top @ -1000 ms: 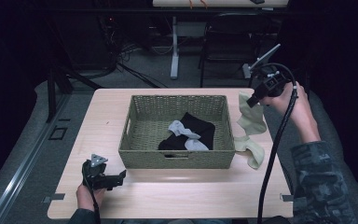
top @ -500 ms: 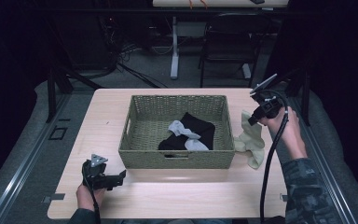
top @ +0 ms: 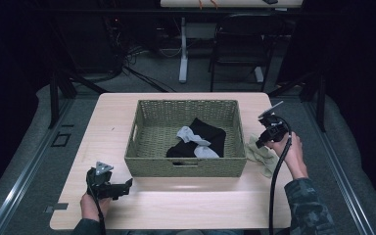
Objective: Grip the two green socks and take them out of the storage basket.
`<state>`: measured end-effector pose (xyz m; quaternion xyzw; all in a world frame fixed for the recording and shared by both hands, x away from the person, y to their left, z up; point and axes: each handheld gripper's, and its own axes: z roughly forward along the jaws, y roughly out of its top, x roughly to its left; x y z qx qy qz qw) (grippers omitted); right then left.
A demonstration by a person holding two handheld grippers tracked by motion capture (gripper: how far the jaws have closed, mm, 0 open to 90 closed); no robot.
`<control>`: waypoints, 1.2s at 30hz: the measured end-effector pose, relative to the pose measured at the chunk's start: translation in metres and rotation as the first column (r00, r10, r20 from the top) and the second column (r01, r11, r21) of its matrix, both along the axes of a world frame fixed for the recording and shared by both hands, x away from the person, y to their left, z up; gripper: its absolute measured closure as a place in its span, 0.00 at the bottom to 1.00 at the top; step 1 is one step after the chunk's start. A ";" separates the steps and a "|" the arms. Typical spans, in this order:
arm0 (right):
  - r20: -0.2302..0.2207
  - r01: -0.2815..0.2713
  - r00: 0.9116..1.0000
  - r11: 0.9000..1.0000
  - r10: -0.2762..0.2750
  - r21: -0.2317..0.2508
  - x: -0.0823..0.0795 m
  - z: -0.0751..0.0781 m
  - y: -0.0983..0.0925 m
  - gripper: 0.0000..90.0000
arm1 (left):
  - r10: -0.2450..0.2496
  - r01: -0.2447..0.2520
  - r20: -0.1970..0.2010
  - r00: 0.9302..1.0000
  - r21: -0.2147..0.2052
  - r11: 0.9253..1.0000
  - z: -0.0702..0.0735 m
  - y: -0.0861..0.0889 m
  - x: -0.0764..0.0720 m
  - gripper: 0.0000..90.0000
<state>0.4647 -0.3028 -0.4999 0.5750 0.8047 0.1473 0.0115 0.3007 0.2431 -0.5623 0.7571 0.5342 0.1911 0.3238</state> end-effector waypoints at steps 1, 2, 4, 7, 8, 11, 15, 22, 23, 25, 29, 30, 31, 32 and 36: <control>0.000 0.000 1.000 1.000 0.000 0.000 0.000 0.000 0.000 0.90 | 0.000 0.000 0.000 1.000 0.000 1.000 0.000 0.000 0.000 0.00; 0.003 -0.009 1.000 1.000 0.009 0.011 -0.002 -0.006 -0.002 0.89 | -0.001 0.001 0.001 1.000 0.000 1.000 0.000 0.000 0.000 0.00; 0.001 0.000 1.000 1.000 0.000 0.017 -0.003 -0.011 -0.002 0.88 | 0.000 0.000 0.001 1.000 0.000 1.000 0.000 -0.001 0.000 0.00; -0.022 -0.003 1.000 1.000 0.004 0.021 -0.006 -0.018 -0.005 0.76 | 0.001 -0.001 0.002 1.000 -0.001 1.000 0.000 0.000 0.000 0.00; -0.022 -0.003 1.000 1.000 0.004 0.021 -0.006 -0.018 -0.005 0.76 | 0.001 -0.001 0.002 1.000 -0.001 1.000 0.000 0.000 0.000 0.00; 0.006 -0.004 1.000 1.000 0.004 0.025 -0.013 -0.005 -0.008 0.51 | 0.000 0.000 0.003 1.000 -0.001 1.000 0.000 0.000 0.000 0.00; 0.055 -0.016 0.998 0.999 0.014 0.050 -0.026 0.014 -0.008 0.35 | -0.002 0.002 0.003 1.000 -0.002 1.000 0.000 0.000 0.000 0.00; 0.115 -0.049 0.992 0.997 0.042 0.059 -0.049 0.037 -0.009 0.17 | -0.003 0.003 0.002 1.000 -0.002 1.000 0.001 -0.001 0.000 0.00; 0.134 -0.051 0.990 0.997 0.043 0.060 -0.056 0.041 -0.009 0.15 | -0.004 0.004 0.002 1.000 -0.001 1.000 0.001 -0.001 0.000 0.00; 0.160 -0.054 0.986 0.997 0.044 0.060 -0.064 0.044 -0.010 0.12 | -0.003 0.003 0.002 1.000 -0.001 1.000 0.001 -0.001 0.000 0.00; 0.180 -0.072 0.982 0.996 0.060 0.060 -0.079 0.045 -0.012 0.07 | 0.001 -0.001 0.006 1.000 -0.001 1.000 0.001 0.000 -0.001 0.00; 0.196 -0.063 0.979 0.995 0.048 0.071 -0.083 0.043 -0.012 0.06 | 0.001 -0.001 0.006 1.000 -0.002 1.000 0.000 0.000 -0.001 0.00; 0.188 -0.066 0.981 0.995 0.051 0.073 -0.086 0.043 -0.013 0.05 | 0.001 -0.001 0.006 1.000 -0.002 1.000 0.000 0.000 -0.001 0.00; 0.196 -0.062 0.980 0.995 0.045 0.078 -0.090 0.040 -0.013 0.02 | 0.000 0.000 0.005 1.000 -0.002 1.000 0.001 0.000 -0.001 0.00; 0.217 -0.063 0.975 0.994 0.043 0.088 -0.103 0.032 -0.015 0.00 | 0.001 -0.001 0.005 1.000 0.001 1.000 0.000 0.000 -0.001 0.00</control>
